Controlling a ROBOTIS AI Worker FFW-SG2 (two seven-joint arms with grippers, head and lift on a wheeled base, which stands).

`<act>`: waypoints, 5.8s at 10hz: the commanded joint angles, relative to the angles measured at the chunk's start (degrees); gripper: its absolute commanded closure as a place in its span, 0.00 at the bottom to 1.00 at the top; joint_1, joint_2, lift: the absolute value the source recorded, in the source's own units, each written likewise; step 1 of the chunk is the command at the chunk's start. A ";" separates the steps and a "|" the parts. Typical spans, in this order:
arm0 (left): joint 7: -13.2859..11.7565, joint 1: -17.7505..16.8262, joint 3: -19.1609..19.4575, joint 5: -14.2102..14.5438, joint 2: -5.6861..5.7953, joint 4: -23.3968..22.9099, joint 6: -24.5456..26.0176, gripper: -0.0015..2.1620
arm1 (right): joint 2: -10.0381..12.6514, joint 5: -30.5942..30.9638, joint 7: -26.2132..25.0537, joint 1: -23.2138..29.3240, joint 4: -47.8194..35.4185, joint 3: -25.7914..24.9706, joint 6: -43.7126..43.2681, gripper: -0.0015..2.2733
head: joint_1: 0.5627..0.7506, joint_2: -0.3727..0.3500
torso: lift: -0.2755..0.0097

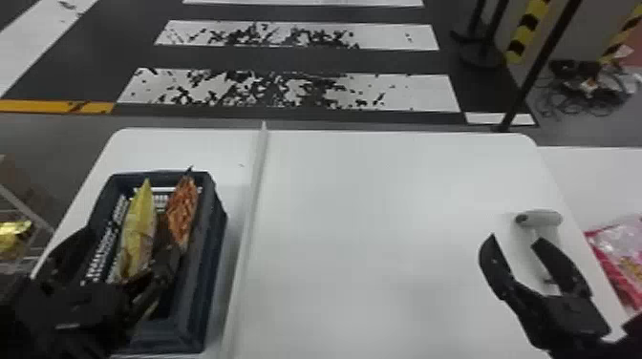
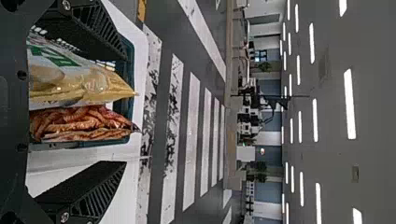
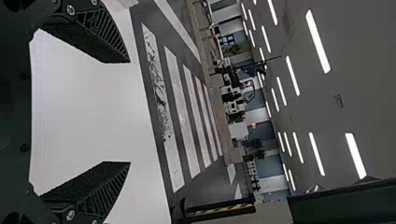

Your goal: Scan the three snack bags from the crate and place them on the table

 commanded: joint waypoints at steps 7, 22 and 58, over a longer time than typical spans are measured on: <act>-2.81 -3.32 1.15 2.17 -1.08 9.59 -1.35 0.24 | -0.46 -1.03 0.44 -0.06 0.45 -0.56 0.00 0.05 | 0.70 0.60 | 0.75; -0.79 0.20 2.74 -1.08 -1.34 -10.01 -2.05 0.99 | -0.11 -3.05 0.44 2.49 -2.62 -1.61 -1.93 0.05 | 0.70 0.55 | 0.75; -37.00 -52.36 -22.58 5.86 -10.11 56.88 17.46 0.02 | -1.08 -2.35 0.18 -5.07 -0.34 -6.19 8.26 0.05 | 0.70 0.03 | 0.75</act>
